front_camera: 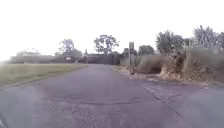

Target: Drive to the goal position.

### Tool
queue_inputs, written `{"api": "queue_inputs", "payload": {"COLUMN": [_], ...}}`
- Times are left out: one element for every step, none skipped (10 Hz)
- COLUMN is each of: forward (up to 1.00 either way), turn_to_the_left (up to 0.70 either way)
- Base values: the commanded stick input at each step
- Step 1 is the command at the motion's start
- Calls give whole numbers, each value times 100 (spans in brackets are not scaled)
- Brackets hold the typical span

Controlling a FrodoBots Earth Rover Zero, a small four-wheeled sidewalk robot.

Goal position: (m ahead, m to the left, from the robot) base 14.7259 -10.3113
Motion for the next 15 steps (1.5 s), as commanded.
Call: {"api": "queue_inputs", "payload": {"forward": [70, 70, 70, 70, 70, 70, 70, 70, 70, 70, 70, 70, 70, 70, 70], "turn_to_the_left": [0, -10, -12, -14, -14, -14, -14, -14, -14, -14, -14, -14, -14, -14, -14]}}
